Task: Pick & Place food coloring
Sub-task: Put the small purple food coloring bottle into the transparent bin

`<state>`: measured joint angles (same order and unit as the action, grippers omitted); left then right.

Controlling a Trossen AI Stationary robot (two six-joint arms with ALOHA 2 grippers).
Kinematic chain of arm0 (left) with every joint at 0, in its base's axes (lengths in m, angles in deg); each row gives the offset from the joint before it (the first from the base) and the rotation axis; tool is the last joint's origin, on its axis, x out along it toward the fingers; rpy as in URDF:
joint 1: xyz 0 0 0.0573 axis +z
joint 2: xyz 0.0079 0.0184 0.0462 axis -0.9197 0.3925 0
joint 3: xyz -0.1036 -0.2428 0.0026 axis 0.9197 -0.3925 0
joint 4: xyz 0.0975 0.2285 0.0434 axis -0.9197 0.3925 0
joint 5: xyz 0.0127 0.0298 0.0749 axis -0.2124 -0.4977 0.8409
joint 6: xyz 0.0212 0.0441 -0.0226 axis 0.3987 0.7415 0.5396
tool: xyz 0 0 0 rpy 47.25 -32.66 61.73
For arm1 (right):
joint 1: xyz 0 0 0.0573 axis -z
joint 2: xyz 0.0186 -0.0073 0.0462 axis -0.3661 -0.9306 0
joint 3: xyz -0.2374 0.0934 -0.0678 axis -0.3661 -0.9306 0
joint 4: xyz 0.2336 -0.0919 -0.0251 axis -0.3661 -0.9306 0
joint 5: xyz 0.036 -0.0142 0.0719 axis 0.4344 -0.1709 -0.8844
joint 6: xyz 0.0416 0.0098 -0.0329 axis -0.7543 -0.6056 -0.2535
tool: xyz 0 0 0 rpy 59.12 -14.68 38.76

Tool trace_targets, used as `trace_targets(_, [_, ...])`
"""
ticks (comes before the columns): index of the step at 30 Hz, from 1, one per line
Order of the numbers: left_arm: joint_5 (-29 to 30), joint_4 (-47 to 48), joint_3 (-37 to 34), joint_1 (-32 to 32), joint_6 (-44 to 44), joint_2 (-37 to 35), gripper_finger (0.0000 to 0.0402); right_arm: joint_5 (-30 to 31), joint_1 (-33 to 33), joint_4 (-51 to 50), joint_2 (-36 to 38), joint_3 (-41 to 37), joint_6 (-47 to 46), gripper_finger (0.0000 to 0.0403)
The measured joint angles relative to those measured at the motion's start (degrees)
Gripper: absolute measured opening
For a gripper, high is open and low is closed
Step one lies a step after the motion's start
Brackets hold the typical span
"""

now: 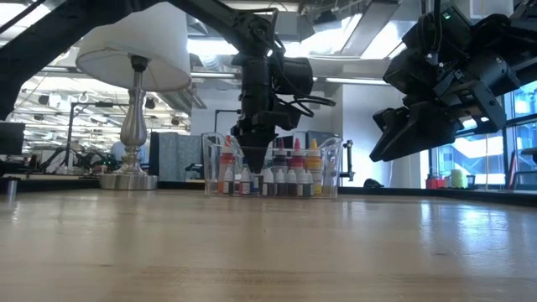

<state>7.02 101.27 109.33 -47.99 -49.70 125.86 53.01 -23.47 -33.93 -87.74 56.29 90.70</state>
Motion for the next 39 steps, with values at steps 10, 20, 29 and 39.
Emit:
trace_targets(10, [0.32,0.06,-0.02,-0.16,0.05,0.02,0.0059,0.00,0.00,-0.01,0.00,0.00,0.01,0.0115])
trace_targets(20, [0.35,0.91,-0.04,-0.15,0.44,0.04,0.0063,0.00,0.00,-0.01,0.00,0.00,-0.07,0.0115])
trace_targets(29, [0.35,1.13,-0.04,-0.15,0.44,0.04,0.0102,0.00,0.00,-0.01,0.00,0.00,-0.09,0.0115])
trace_targets(39, [0.80,3.91,0.47,-0.11,0.12,-0.54,0.0105,0.02,0.00,-0.07,0.00,0.00,-0.11,0.0115])
